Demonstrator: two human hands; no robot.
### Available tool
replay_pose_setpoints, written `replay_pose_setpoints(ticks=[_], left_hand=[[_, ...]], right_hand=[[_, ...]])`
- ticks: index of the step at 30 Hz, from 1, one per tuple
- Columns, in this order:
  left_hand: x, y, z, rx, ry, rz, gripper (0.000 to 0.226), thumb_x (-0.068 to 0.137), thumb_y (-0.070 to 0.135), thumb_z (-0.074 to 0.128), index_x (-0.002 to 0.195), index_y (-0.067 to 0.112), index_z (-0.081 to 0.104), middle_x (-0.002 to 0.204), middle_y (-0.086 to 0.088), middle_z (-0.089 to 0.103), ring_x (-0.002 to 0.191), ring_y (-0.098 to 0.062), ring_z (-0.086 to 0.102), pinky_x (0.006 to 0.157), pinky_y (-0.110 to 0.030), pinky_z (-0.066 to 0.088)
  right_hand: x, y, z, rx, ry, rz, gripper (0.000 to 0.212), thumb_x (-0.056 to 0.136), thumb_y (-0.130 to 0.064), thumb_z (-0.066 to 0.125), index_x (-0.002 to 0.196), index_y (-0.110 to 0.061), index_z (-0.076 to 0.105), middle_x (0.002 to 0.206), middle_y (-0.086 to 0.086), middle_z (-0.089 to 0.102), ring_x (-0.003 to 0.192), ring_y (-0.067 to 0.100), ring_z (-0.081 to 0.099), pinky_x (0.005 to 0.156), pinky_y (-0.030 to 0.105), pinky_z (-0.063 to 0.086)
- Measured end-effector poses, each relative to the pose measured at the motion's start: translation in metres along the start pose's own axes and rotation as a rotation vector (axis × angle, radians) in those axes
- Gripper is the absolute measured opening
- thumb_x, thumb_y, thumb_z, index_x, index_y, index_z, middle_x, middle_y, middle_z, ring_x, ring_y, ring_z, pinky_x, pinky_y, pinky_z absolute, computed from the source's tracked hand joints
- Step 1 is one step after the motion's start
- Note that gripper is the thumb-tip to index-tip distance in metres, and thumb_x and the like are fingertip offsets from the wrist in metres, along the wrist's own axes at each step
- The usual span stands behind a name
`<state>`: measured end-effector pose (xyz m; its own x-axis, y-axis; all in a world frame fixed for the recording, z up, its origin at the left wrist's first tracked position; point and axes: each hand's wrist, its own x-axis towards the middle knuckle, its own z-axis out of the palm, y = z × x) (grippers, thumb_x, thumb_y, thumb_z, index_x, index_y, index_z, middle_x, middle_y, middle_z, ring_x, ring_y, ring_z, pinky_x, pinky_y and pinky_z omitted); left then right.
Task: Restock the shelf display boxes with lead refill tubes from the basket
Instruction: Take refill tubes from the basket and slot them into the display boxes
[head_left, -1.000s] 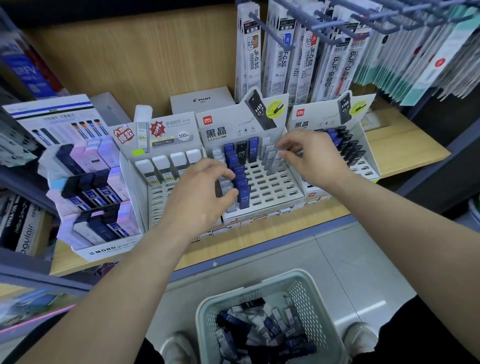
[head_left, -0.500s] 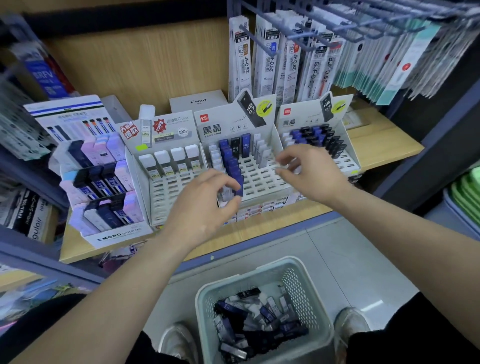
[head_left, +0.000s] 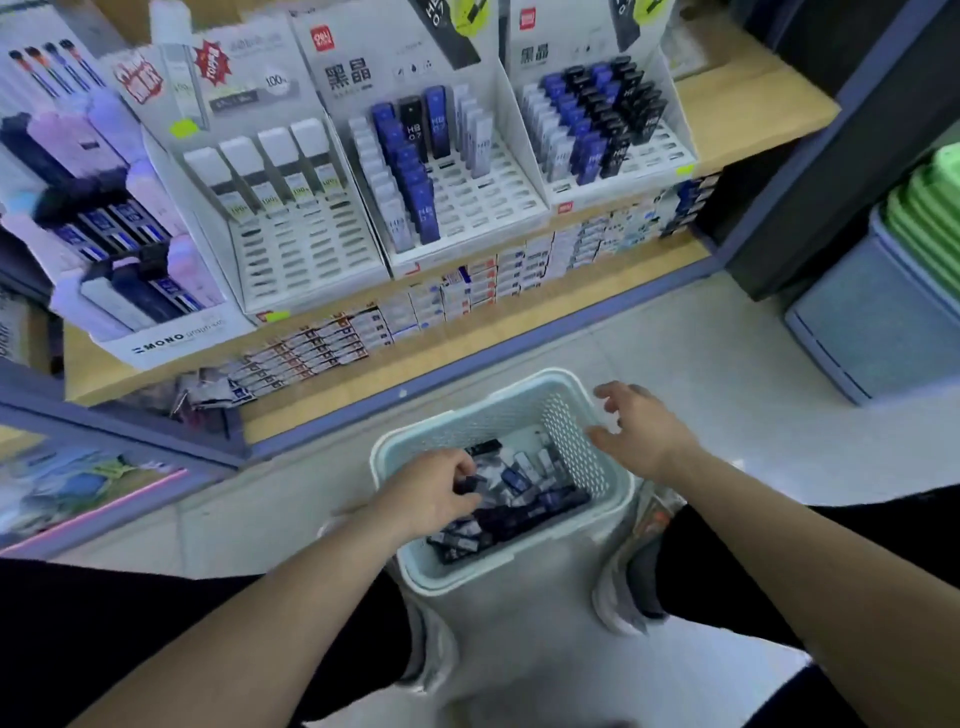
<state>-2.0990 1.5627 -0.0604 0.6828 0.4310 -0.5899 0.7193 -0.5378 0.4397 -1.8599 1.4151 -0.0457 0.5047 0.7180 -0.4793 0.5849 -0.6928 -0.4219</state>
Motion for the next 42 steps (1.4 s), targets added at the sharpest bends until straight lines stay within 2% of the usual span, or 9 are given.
replay_pose_setpoints(ticks=[4, 6, 13, 16, 20, 30, 33, 37, 42], left_hand=[[0.029, -0.006, 0.038, 0.054, -0.09, -0.035, 0.053, 0.088, 0.046, 0.07, 0.133, 0.025, 0.053, 0.131, 0.001, 0.058, 0.11, -0.018, 0.059, 0.091, -0.034, 0.05], [0.044, -0.008, 0.049, 0.094, -0.111, -0.024, 0.06, 0.088, 0.045, 0.071, 0.14, 0.025, 0.049, 0.136, 0.0, 0.054, 0.115, -0.019, 0.056, 0.091, -0.03, 0.047], [0.095, -0.017, 0.075, 0.186, -0.127, -0.009, 0.089, 0.081, 0.06, 0.072, 0.152, 0.022, 0.035, 0.152, -0.002, 0.04, 0.138, -0.025, 0.036, 0.113, -0.039, 0.035], [0.106, -0.021, 0.084, 0.222, -0.131, 0.018, 0.098, 0.074, 0.07, 0.071, 0.153, 0.024, 0.034, 0.152, 0.001, 0.038, 0.138, -0.024, 0.028, 0.113, -0.042, 0.034], [0.113, -0.028, 0.09, 0.171, -0.165, 0.012, 0.106, 0.067, 0.073, 0.074, 0.153, 0.026, 0.034, 0.147, 0.001, 0.035, 0.133, -0.024, 0.036, 0.112, -0.042, 0.034], [0.115, -0.033, 0.096, 0.187, -0.231, 0.024, 0.087, 0.062, 0.074, 0.076, 0.128, 0.024, 0.049, 0.124, 0.004, 0.031, 0.111, -0.019, 0.043, 0.094, -0.042, 0.048], [0.116, -0.031, 0.094, 0.2, -0.236, 0.056, 0.08, 0.063, 0.073, 0.077, 0.121, 0.023, 0.052, 0.122, 0.003, 0.039, 0.107, -0.018, 0.044, 0.088, -0.038, 0.047], [0.116, -0.026, 0.097, 0.289, -0.291, 0.121, 0.077, 0.069, 0.071, 0.072, 0.129, 0.024, 0.057, 0.122, -0.002, 0.059, 0.11, -0.023, 0.048, 0.084, -0.036, 0.046], [0.118, -0.024, 0.101, 0.252, -0.349, 0.081, 0.069, 0.071, 0.068, 0.074, 0.127, 0.031, 0.06, 0.122, -0.002, 0.062, 0.107, -0.025, 0.058, 0.086, -0.037, 0.052]], right_hand=[[0.003, 0.016, 0.033, 0.12, 0.014, 0.048, 0.058, 0.093, -0.033, 0.061, 0.145, -0.018, 0.039, 0.138, 0.01, 0.048, 0.11, 0.03, 0.06, 0.095, 0.037, 0.046], [0.008, 0.018, 0.045, 0.154, 0.082, 0.053, 0.054, 0.094, -0.032, 0.059, 0.142, -0.018, 0.04, 0.134, 0.01, 0.05, 0.104, 0.032, 0.061, 0.086, 0.036, 0.046], [0.028, 0.022, 0.072, 0.192, 0.221, 0.043, 0.042, 0.098, -0.031, 0.052, 0.134, -0.011, 0.045, 0.127, 0.011, 0.047, 0.09, 0.033, 0.059, 0.081, 0.042, 0.051], [0.036, 0.022, 0.081, 0.19, 0.251, 0.062, 0.038, 0.098, -0.032, 0.05, 0.128, -0.011, 0.047, 0.12, 0.01, 0.048, 0.084, 0.032, 0.059, 0.076, 0.044, 0.052], [0.041, 0.022, 0.085, 0.157, 0.234, 0.071, 0.031, 0.098, -0.036, 0.046, 0.119, -0.013, 0.046, 0.109, 0.009, 0.053, 0.077, 0.03, 0.058, 0.067, 0.047, 0.054], [0.043, 0.019, 0.083, 0.118, 0.217, 0.069, 0.025, 0.098, -0.036, 0.046, 0.111, -0.015, 0.045, 0.096, 0.006, 0.052, 0.074, 0.033, 0.056, 0.063, 0.043, 0.052], [0.044, 0.019, 0.083, 0.101, 0.213, 0.055, 0.027, 0.098, -0.036, 0.046, 0.114, -0.014, 0.046, 0.095, 0.004, 0.051, 0.072, 0.03, 0.056, 0.06, 0.037, 0.047], [0.044, 0.018, 0.084, 0.082, 0.205, 0.04, 0.028, 0.098, -0.037, 0.046, 0.114, -0.014, 0.047, 0.095, 0.003, 0.053, 0.071, 0.027, 0.058, 0.06, 0.04, 0.055], [0.046, 0.018, 0.082, 0.046, 0.189, 0.041, 0.022, 0.097, -0.037, 0.046, 0.104, -0.015, 0.047, 0.093, 0.003, 0.05, 0.07, 0.029, 0.053, 0.059, 0.033, 0.04]])
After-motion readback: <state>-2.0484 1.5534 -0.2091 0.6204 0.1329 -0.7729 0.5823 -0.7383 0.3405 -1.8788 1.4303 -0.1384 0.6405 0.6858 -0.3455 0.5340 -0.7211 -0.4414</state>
